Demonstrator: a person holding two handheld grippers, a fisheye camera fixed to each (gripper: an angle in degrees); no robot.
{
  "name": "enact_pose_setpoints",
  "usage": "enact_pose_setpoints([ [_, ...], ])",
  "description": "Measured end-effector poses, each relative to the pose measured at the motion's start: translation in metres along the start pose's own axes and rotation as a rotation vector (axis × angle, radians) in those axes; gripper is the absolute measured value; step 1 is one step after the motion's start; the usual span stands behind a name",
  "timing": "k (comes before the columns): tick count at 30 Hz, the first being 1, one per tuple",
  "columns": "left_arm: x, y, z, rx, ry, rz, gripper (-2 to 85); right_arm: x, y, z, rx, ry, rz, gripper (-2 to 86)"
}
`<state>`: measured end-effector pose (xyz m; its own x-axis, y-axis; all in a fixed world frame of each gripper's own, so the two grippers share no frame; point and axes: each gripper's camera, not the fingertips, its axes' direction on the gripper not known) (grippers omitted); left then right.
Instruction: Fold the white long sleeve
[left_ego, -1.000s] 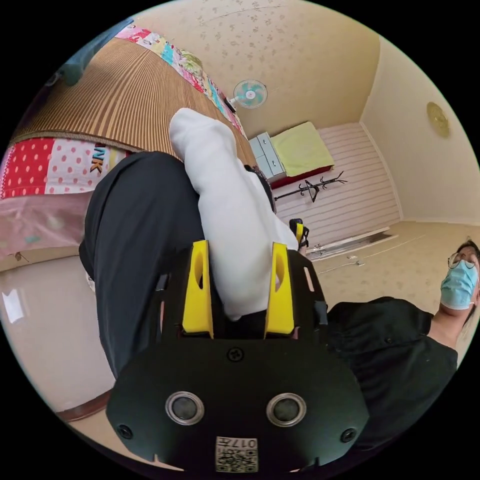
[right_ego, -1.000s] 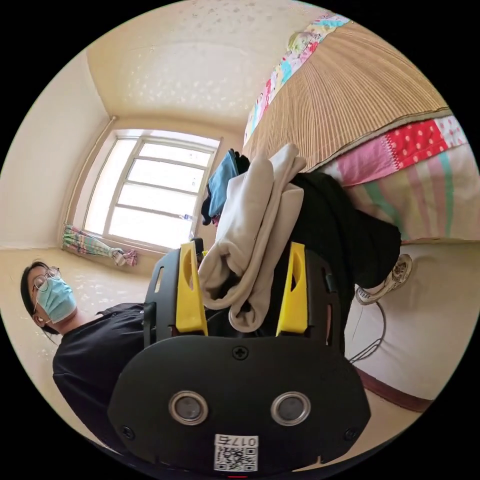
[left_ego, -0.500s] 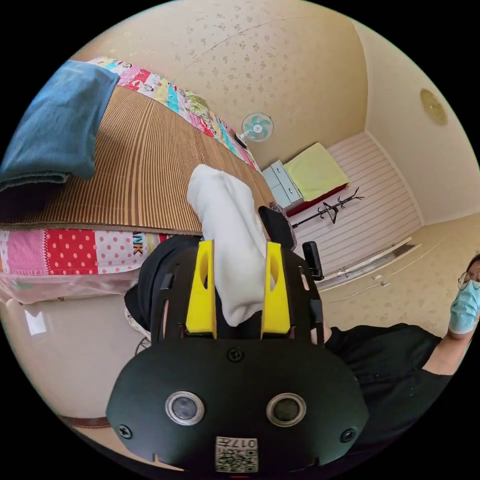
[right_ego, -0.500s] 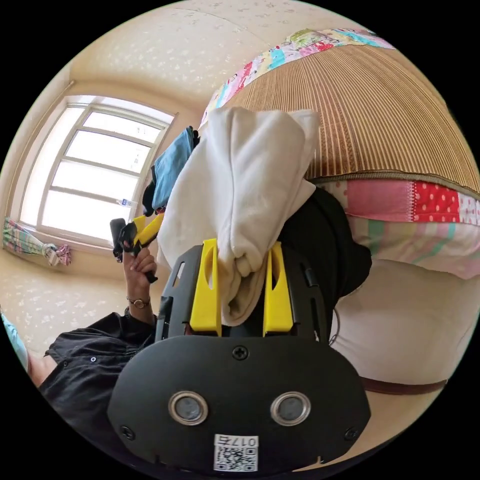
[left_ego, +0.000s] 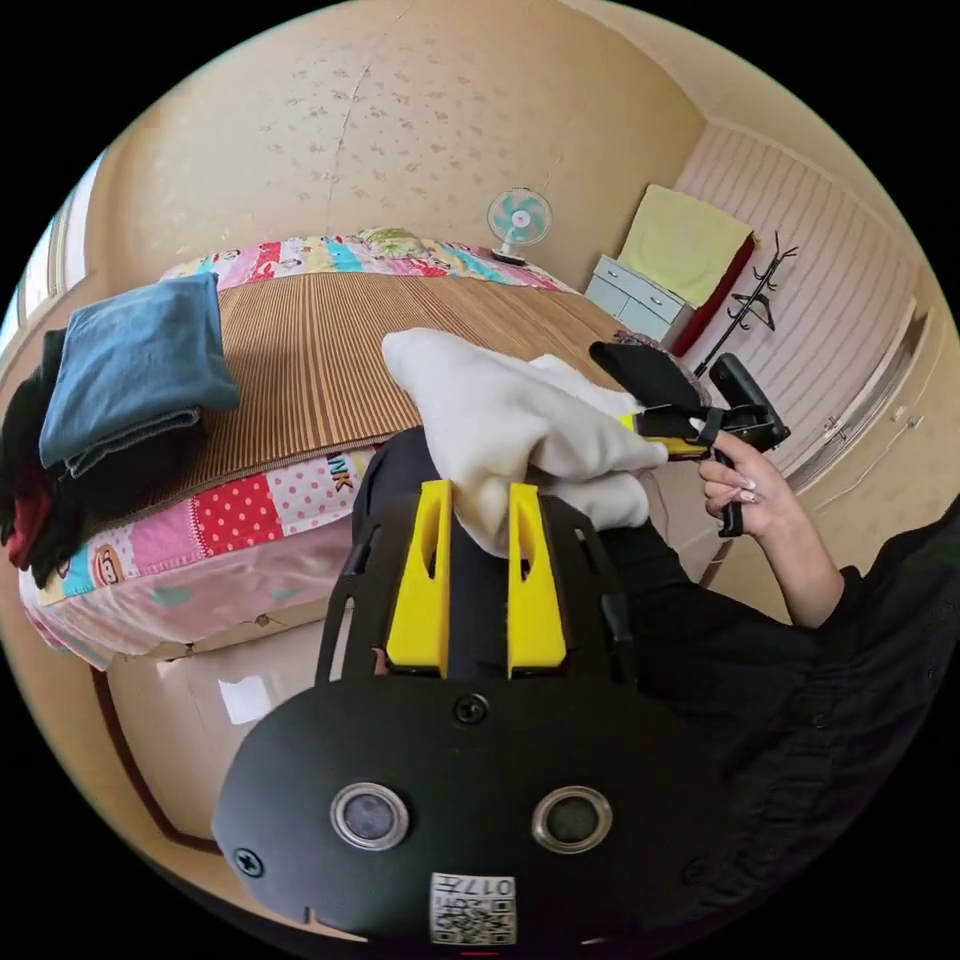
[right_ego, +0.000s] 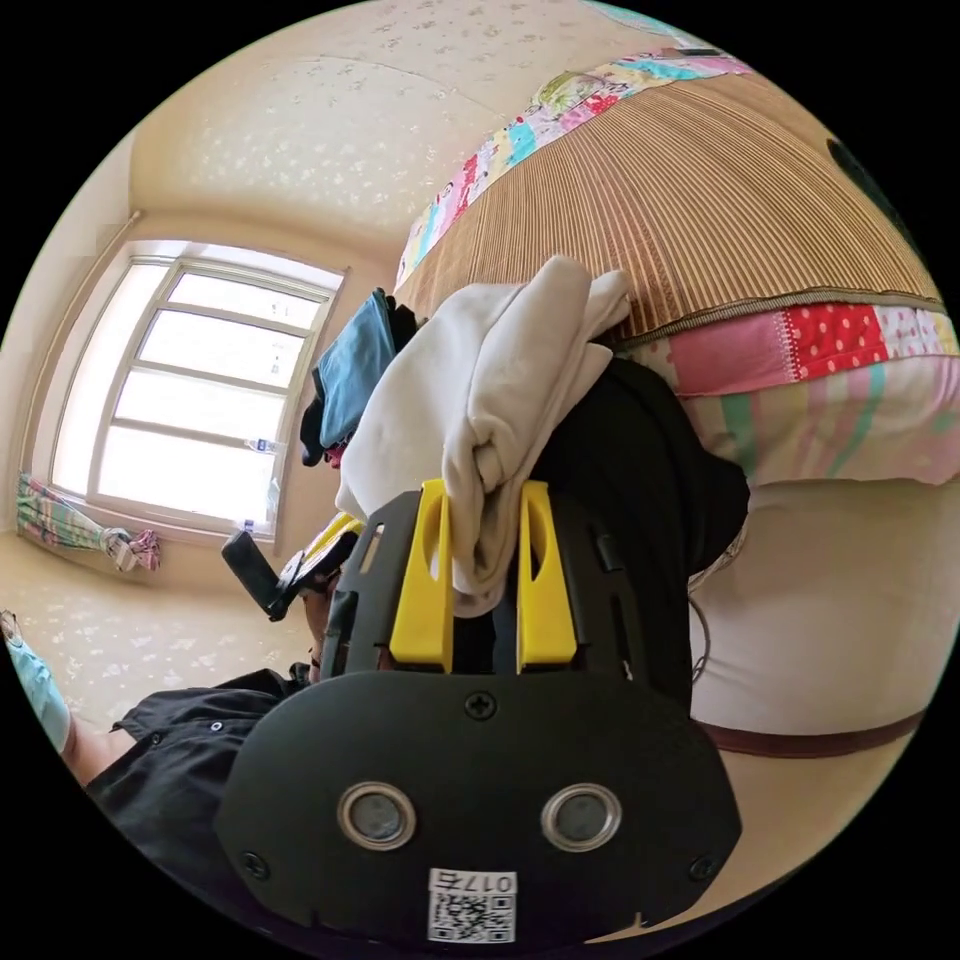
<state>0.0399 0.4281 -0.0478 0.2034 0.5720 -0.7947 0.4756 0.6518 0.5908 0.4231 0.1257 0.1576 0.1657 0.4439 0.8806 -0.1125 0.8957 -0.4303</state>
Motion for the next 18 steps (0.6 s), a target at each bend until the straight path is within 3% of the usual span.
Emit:
enact_pose_setpoints([
  [6,0.032,0.006,0.003,-0.021,-0.073,0.128,11.3,-0.055,0.006,-0.029,0.031,0.094,-0.101,4.8],
  [11,0.040,0.018,-0.006,0.034,-0.088,-0.004,13.7,-0.083,0.029,-0.054,0.121,-0.185,-0.173,3.3],
  [18,0.060,0.001,0.006,0.020,-0.197,-0.052,15.4,-0.071,0.055,-0.032,0.063,-0.212,-0.154,2.7],
])
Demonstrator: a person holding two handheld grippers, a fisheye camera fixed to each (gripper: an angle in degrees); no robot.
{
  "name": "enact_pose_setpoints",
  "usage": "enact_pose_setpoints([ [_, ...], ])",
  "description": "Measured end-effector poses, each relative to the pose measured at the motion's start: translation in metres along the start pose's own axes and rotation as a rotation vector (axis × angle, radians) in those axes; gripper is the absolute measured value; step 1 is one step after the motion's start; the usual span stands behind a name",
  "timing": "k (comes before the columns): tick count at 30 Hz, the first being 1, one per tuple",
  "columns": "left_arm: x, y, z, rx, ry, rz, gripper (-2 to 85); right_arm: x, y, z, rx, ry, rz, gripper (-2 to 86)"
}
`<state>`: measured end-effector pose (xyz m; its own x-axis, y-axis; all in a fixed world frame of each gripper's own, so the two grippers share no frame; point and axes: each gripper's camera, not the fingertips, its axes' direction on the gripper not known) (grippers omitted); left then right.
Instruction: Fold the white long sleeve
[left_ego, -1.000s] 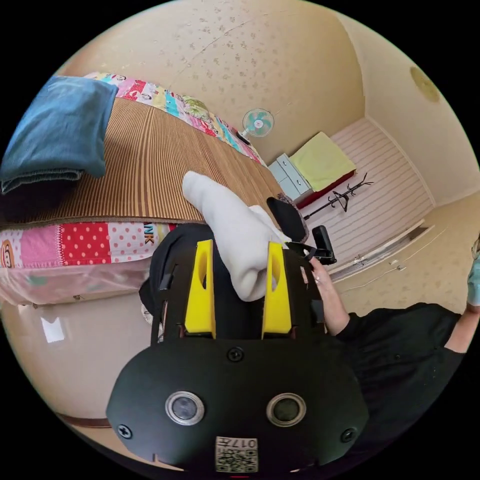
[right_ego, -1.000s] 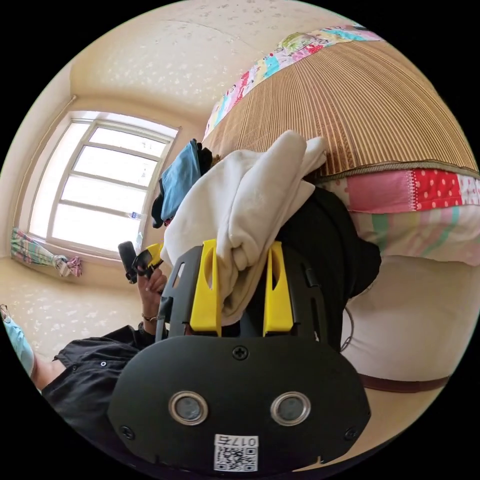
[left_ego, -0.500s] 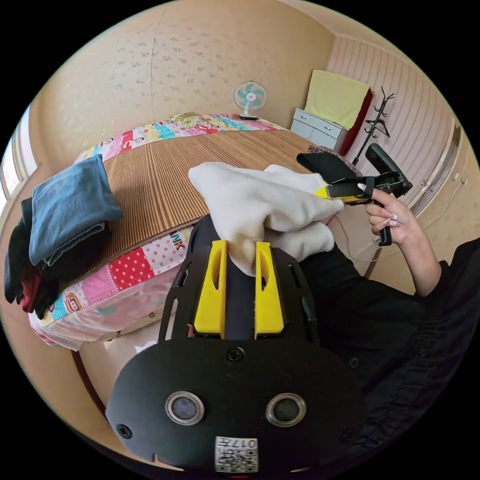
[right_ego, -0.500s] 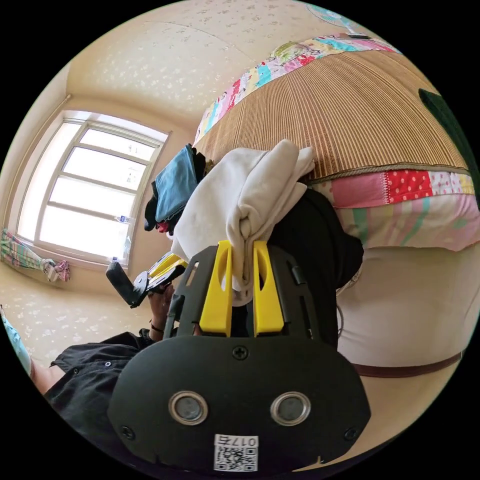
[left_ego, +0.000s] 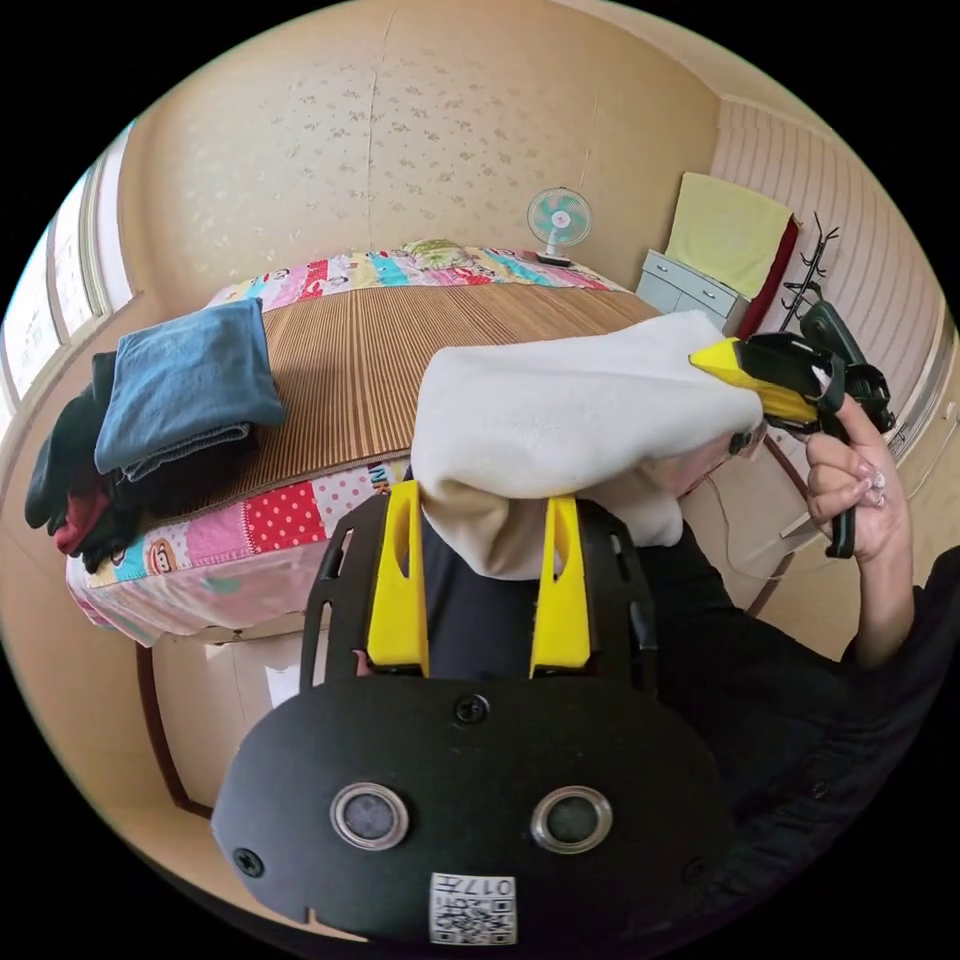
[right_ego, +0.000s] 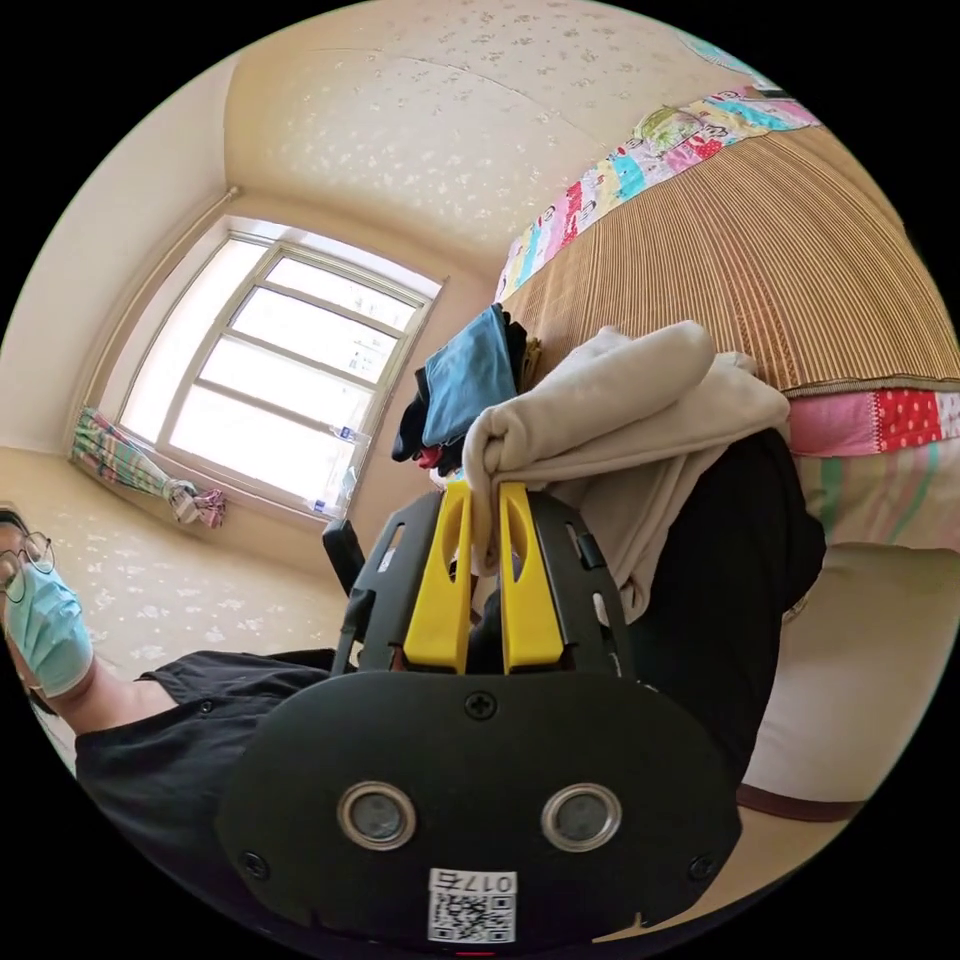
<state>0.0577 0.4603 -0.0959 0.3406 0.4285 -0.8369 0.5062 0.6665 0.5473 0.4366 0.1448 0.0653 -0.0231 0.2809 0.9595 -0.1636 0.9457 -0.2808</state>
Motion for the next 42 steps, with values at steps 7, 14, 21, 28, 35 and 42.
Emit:
enact_pose_setpoints([
  [7,-0.023,-0.020,-0.035,0.010,0.044,0.047,6.2,-0.005,0.001,-0.027,0.045,0.004,-0.108,2.5],
  [14,-0.044,0.003,-0.061,-0.055,0.231,0.187,6.0,0.074,0.075,-0.020,-0.161,0.164,-0.016,3.5],
  [21,-0.125,-0.020,-0.102,0.029,0.653,-0.161,16.3,0.119,0.114,-0.069,-0.018,-0.076,0.107,9.0],
  [28,-0.167,-0.105,-0.049,-0.071,0.948,-0.447,23.0,0.111,0.094,-0.097,0.048,-0.096,0.037,19.4],
  [35,-0.117,-0.178,-0.043,-0.234,0.855,-0.372,17.8,0.117,0.080,-0.047,-0.118,-0.074,0.048,19.7],
  [42,-0.079,-0.180,-0.112,-0.155,0.860,-0.401,12.9,0.087,0.100,-0.051,-0.111,-0.032,0.082,12.5],
])
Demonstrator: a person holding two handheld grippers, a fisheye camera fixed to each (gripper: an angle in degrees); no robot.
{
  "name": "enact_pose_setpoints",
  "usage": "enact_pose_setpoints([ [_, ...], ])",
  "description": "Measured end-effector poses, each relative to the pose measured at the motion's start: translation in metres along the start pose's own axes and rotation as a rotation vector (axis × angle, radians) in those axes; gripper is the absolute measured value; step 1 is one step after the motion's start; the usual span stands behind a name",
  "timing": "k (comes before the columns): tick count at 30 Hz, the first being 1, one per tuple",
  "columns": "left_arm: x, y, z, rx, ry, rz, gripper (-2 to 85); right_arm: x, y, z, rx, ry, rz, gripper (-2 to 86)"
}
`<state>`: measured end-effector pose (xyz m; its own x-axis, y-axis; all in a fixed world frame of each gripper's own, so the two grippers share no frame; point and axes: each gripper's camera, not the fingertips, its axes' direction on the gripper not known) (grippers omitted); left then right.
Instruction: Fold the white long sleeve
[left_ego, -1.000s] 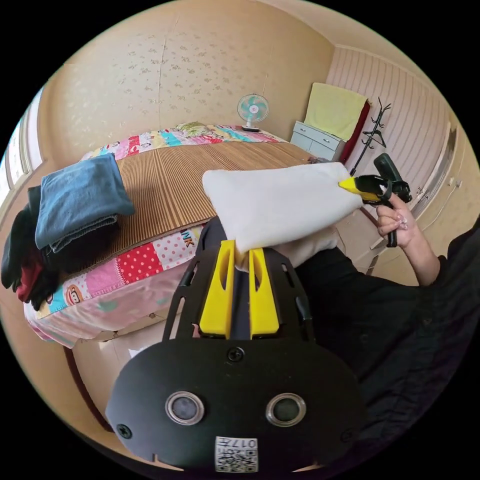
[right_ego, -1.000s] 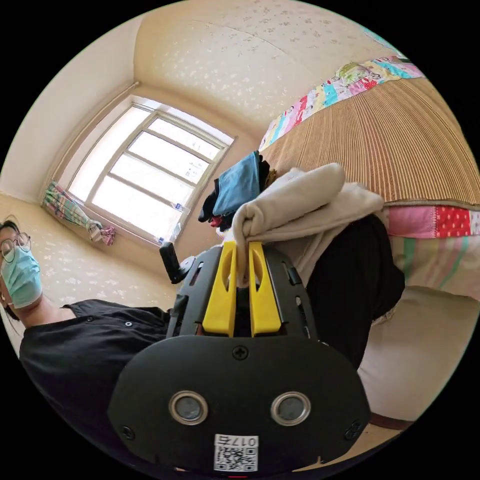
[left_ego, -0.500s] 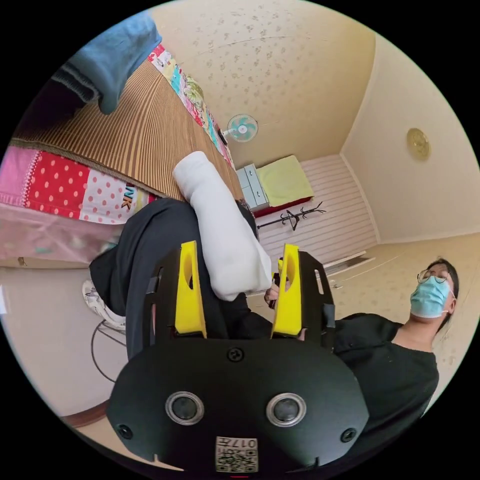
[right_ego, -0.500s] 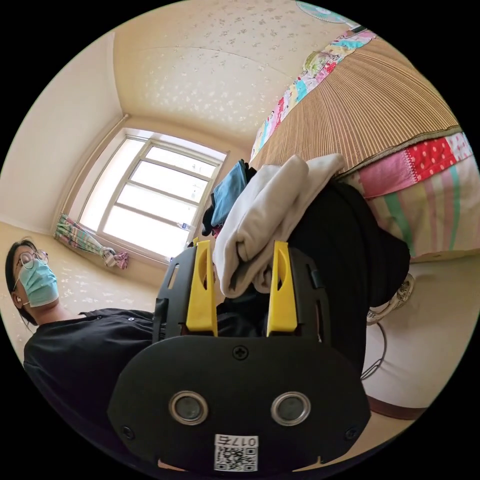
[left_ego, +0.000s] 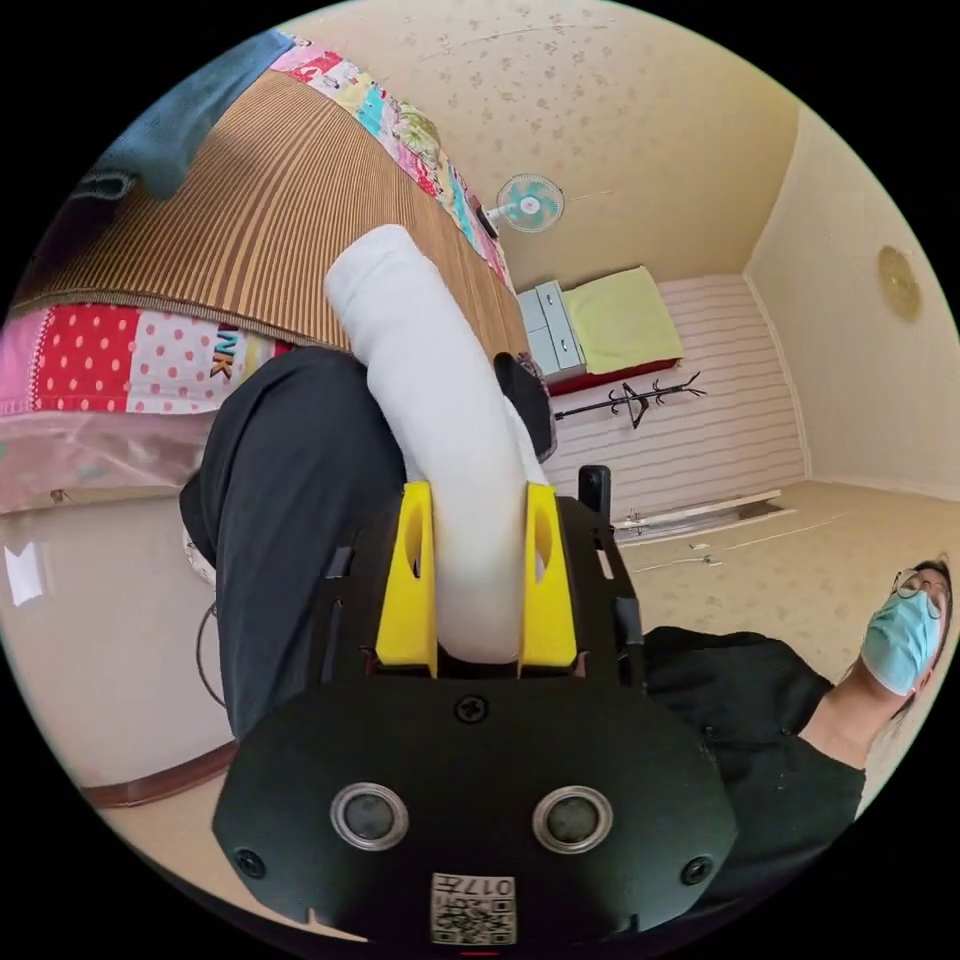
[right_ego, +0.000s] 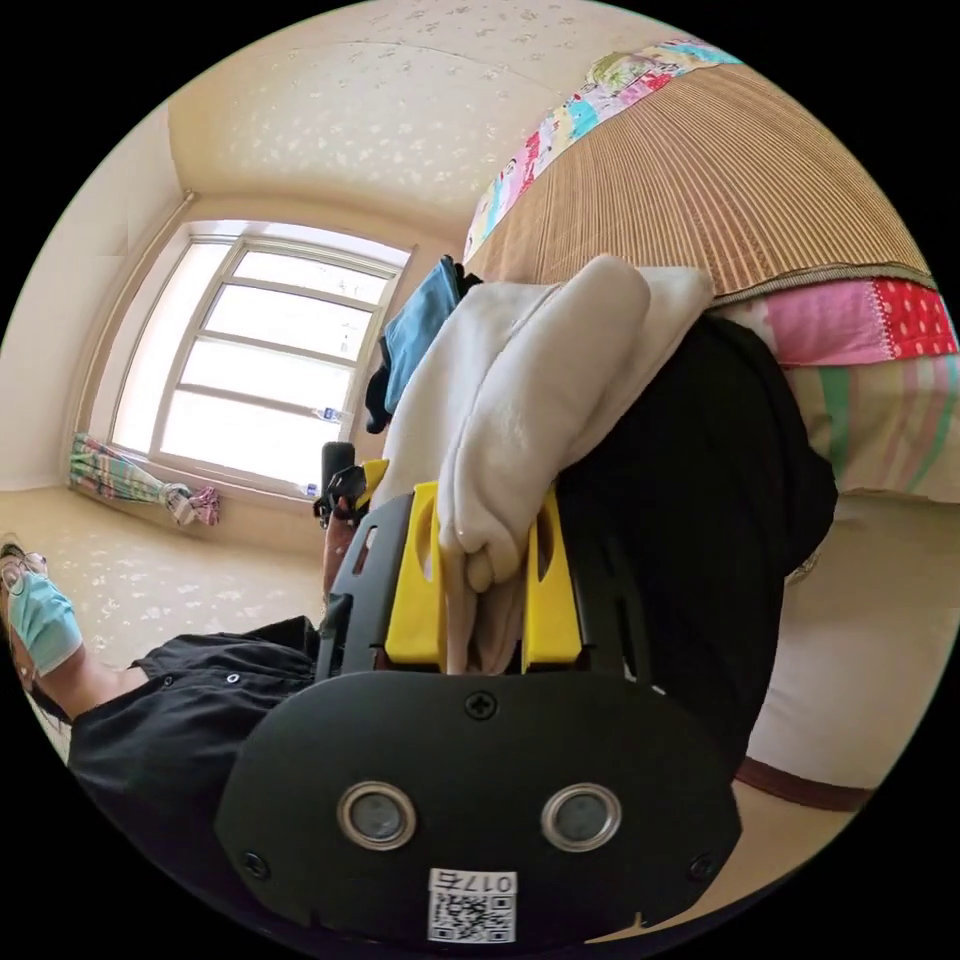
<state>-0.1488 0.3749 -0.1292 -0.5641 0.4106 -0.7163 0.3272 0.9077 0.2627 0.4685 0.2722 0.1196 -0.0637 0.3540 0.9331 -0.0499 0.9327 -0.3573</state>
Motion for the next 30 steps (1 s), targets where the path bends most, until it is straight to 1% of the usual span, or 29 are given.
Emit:
enact_pose_setpoints([
  [2,0.048,0.001,-0.038,0.092,-0.087,0.080,12.6,-0.038,-0.019,-0.001,-0.018,-0.077,-0.103,11.9],
  [3,0.058,-0.002,-0.050,0.117,-0.102,0.100,12.6,-0.052,-0.028,0.001,-0.027,-0.076,-0.144,11.8],
  [5,0.097,-0.020,-0.107,0.235,-0.162,0.198,12.5,-0.118,-0.069,0.018,-0.051,-0.065,-0.334,11.6],
  [6,0.107,-0.026,-0.123,0.264,-0.182,0.228,12.5,-0.136,-0.080,0.024,-0.050,-0.064,-0.375,11.7],
  [8,0.134,-0.061,-0.195,0.373,-0.244,0.293,12.8,-0.211,-0.131,0.053,-0.030,-0.046,-0.513,12.0],
  [9,0.137,-0.072,-0.213,0.393,-0.260,0.293,12.9,-0.227,-0.146,0.063,-0.034,-0.035,-0.530,12.1],
  [11,0.129,-0.116,-0.286,0.479,-0.327,0.205,13.8,-0.278,-0.207,0.107,-0.027,-0.004,-0.540,12.5],
  [12,0.122,-0.124,-0.304,0.512,-0.349,0.165,13.9,-0.287,-0.221,0.119,-0.026,0.006,-0.549,12.5],
  [13,0.105,-0.131,-0.337,0.589,-0.414,0.080,13.9,-0.295,-0.243,0.141,-0.032,0.036,-0.546,12.3],
  [14,0.086,-0.128,-0.362,0.659,-0.489,-0.010,13.8,-0.292,-0.259,0.162,-0.060,0.079,-0.525,11.8],
  [16,0.053,-0.109,-0.380,0.706,-0.545,-0.140,14.8,-0.268,-0.262,0.184,-0.085,0.159,-0.449,10.0],
  [18,0.025,-0.076,-0.370,0.709,-0.521,-0.174,15.6,-0.229,-0.242,0.192,-0.102,0.165,-0.401,8.0],
  [19,0.010,-0.052,-0.351,0.694,-0.473,-0.155,14.7,-0.199,-0.223,0.193,-0.120,0.157,-0.395,4.7],
  [21,-0.007,-0.012,-0.308,0.663,-0.398,-0.109,13.1,-0.149,-0.199,0.192,-0.172,0.177,-0.394,2.4],
  [22,-0.017,0.012,-0.274,0.633,-0.380,-0.112,12.1,-0.111,-0.187,0.184,-0.198,0.194,-0.348,1.9],
  [23,-0.023,0.031,-0.240,0.594,-0.383,-0.124,11.3,-0.076,-0.174,0.166,-0.192,0.199,-0.294,1.5],
  [24,-0.025,0.039,-0.222,0.573,-0.387,-0.129,11.2,-0.060,-0.168,0.154,-0.177,0.196,-0.267,1.3],
  [26,-0.025,0.065,-0.156,0.511,-0.397,-0.147,9.2,-0.013,-0.147,0.083,-0.049,0.149,-0.184,1.0],
  [27,-0.024,0.071,-0.143,0.515,-0.398,-0.160,8.3,-0.005,-0.142,0.060,0.000,0.137,-0.166,0.9],
  [29,-0.013,0.095,-0.103,0.610,-0.362,-0.194,3.7,0.023,-0.116,-0.032,0.219,0.128,-0.100,0.9],
  [30,-0.010,0.097,-0.096,0.628,-0.338,-0.183,2.2,0.031,-0.109,-0.054,0.270,0.138,-0.074,0.9],
])
